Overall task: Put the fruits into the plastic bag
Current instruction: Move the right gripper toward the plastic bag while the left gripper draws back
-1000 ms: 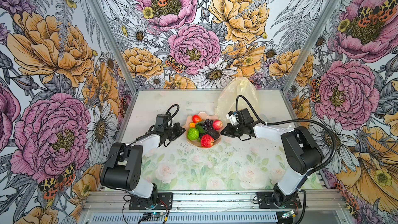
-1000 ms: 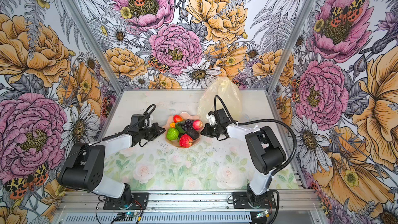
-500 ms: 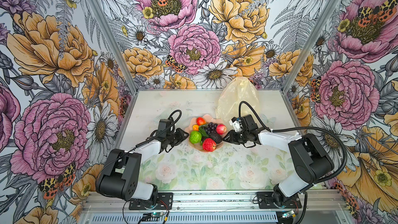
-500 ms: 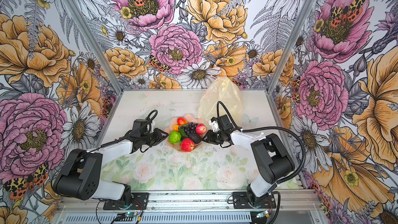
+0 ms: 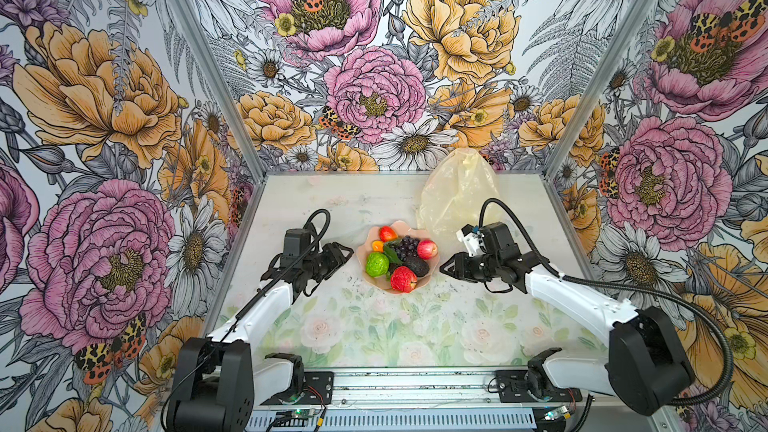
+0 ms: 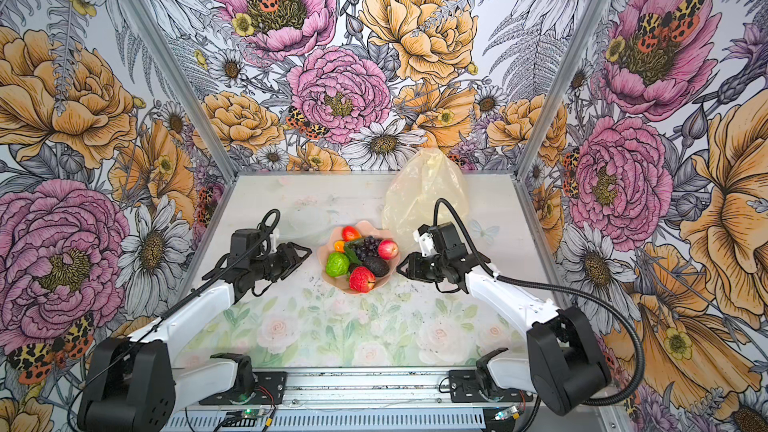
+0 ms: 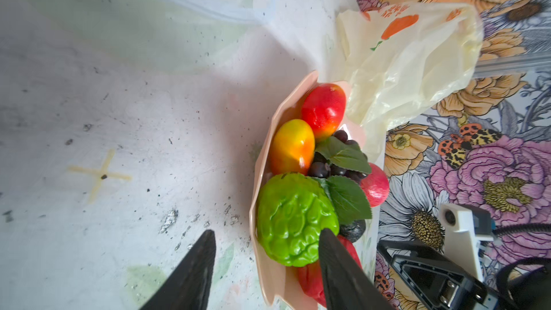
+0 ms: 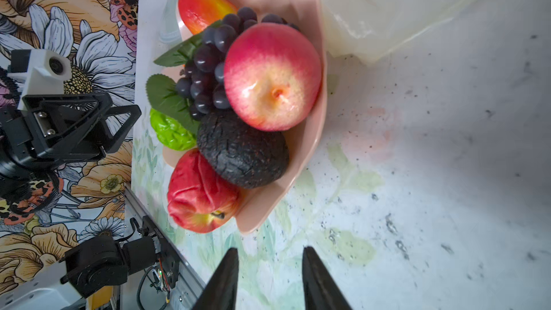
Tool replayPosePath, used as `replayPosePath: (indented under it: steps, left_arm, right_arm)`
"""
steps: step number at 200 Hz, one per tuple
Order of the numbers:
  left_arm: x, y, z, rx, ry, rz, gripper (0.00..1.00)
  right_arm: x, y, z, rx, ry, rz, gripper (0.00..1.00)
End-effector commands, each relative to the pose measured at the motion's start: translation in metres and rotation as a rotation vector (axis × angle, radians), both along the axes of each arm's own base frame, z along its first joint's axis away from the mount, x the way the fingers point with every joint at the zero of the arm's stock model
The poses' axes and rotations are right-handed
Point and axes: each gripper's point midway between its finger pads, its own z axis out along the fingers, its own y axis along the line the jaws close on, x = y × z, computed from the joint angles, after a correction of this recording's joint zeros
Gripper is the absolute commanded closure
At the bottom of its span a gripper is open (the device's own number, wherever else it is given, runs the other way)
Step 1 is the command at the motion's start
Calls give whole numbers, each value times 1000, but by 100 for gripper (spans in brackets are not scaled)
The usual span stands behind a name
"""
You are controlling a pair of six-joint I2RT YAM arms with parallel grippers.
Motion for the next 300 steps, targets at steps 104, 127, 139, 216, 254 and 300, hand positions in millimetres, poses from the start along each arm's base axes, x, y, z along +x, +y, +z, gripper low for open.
replayPosePath:
  steps: [104,127,139,216,254,300]
  left_arm:
    - [-35,13,117,12,-187,40,15]
    - [-36,15,117,13,-187,54,11]
    - [-37,15,117,8,-186,62,10]
    - [-38,17,105,1,-157,59,3]
    - [-34,22,101,1,-145,61,3]
    - [-34,21,97,3,-131,57,2]
  right_arm:
    - [79,-49,90,-340,110,-324,1]
    - [102,-46,66,-379,162,-347,1]
    - [112,-42,51,-387,192,-359,1]
    - [165,-19,-19,-342,286,-427,0]
    - [170,-16,-44,-326,322,-459,0]
    - [186,-16,-60,-327,293,-504,2]
